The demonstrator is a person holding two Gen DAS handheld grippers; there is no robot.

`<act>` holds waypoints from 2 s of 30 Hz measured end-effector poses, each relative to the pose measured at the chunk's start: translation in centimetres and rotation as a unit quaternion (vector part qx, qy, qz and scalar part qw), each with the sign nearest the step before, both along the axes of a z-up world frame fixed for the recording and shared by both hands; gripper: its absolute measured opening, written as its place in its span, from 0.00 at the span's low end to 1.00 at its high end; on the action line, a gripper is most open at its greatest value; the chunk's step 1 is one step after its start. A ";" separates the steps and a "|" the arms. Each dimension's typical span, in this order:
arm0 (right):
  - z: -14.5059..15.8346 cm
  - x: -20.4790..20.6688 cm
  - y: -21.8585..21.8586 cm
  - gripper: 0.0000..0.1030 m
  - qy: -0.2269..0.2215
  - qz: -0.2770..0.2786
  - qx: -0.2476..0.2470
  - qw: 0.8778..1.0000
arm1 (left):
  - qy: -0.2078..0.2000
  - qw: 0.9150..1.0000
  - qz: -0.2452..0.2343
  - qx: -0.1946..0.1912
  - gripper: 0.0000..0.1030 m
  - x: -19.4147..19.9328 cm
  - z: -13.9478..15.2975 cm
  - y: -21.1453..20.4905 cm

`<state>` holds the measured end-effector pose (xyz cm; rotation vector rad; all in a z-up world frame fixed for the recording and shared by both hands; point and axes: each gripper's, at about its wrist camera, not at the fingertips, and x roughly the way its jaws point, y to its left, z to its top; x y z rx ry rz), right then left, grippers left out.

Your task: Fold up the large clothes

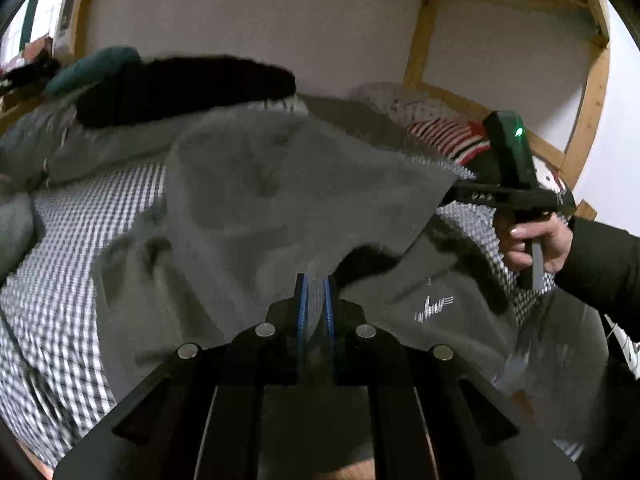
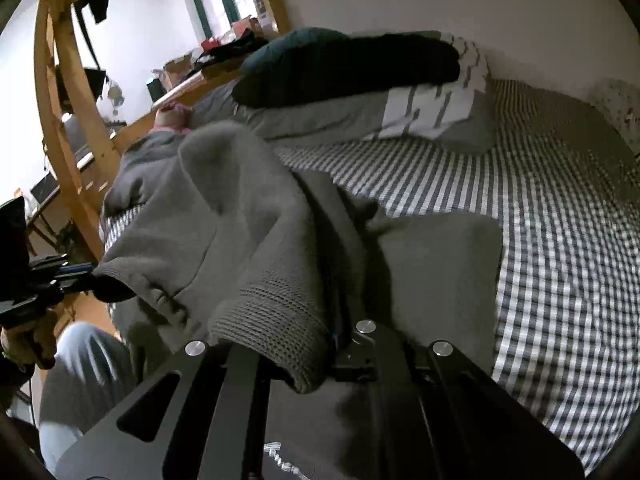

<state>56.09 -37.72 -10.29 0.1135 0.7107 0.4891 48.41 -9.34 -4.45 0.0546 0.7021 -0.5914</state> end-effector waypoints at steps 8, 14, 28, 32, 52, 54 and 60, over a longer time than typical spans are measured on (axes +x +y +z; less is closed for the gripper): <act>-4.1 -3.1 0.2 0.08 0.025 -0.002 -0.041 0.999 | 0.066 0.998 0.006 0.025 0.10 -1.6 -5.4 1.4; -4.2 -5.5 0.5 0.24 0.014 0.011 -0.106 0.994 | 0.071 0.997 0.007 0.020 0.64 -2.9 -5.0 3.2; 7.1 -1.4 0.0 0.97 -0.041 -0.063 -0.104 0.992 | -0.039 0.999 0.031 0.013 0.90 7.9 4.1 0.6; 3.9 6.8 5.6 0.96 0.065 -0.070 -0.176 0.980 | 0.056 0.994 0.066 0.067 0.90 15.2 0.3 -2.1; -5.6 4.4 2.5 0.96 0.123 -0.070 -0.247 0.959 | 0.044 0.978 0.081 0.189 0.90 8.7 -7.0 -3.5; -5.6 4.2 1.8 0.97 0.131 -0.077 -0.221 0.963 | 0.012 0.979 0.086 0.185 0.92 8.3 -7.9 -3.4; -2.7 0.5 1.2 0.97 0.107 -0.099 -0.242 0.959 | 0.022 0.980 0.118 0.157 0.92 6.4 -6.6 -3.1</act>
